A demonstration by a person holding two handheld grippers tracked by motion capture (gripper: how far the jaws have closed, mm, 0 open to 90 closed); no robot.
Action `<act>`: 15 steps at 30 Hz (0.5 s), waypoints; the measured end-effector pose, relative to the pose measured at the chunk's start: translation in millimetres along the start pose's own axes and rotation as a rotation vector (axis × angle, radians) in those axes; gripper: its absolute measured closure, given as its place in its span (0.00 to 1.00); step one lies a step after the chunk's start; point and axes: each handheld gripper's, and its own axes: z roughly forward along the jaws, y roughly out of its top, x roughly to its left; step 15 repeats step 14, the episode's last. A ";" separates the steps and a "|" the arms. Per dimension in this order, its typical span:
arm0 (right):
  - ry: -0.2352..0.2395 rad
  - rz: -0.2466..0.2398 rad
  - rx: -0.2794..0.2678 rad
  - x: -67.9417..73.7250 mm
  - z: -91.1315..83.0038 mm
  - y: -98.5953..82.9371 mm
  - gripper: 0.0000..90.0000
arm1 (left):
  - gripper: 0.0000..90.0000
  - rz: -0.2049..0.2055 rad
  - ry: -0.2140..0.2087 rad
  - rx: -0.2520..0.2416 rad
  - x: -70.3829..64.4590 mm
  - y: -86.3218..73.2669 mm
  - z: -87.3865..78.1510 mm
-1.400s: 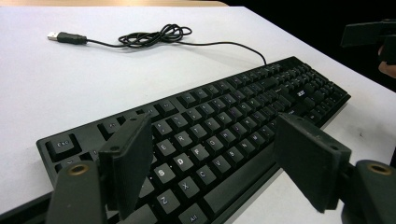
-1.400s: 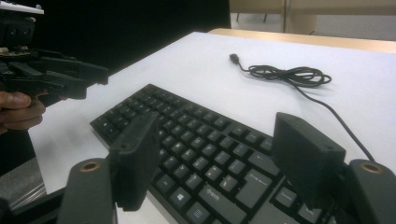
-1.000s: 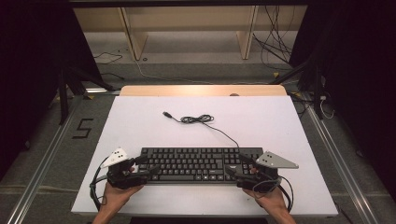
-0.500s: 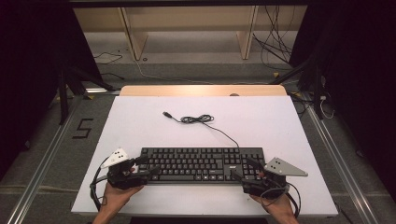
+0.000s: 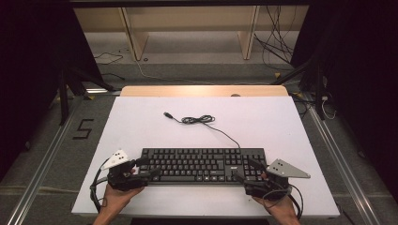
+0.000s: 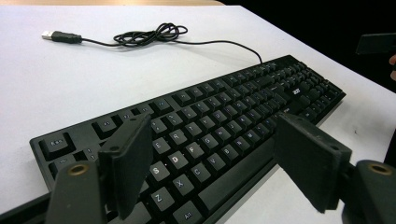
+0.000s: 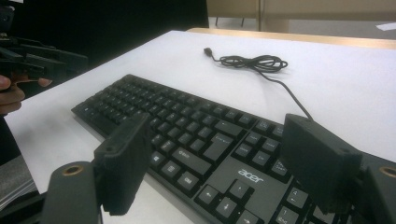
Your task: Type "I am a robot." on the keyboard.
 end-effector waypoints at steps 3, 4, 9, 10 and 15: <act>-0.001 0.001 0.000 -0.2 -0.1 0.0 0.29 | 0.31 0.000 0.000 0.000 0.0 0.0 0.1; -0.001 0.002 0.000 -0.2 -0.1 0.0 0.29 | 0.31 -0.002 0.001 -0.001 -0.1 0.0 0.4; -0.001 0.003 0.001 0.1 0.1 0.0 0.29 | 0.31 -0.001 0.001 -0.001 -0.1 -0.1 0.5; 0.000 0.000 -0.001 0.0 0.3 0.0 0.29 | 0.31 -0.001 0.002 -0.001 -0.1 0.0 0.5; -0.002 0.002 0.000 0.2 0.5 -0.2 0.29 | 0.31 -0.001 0.002 -0.002 0.0 0.1 0.5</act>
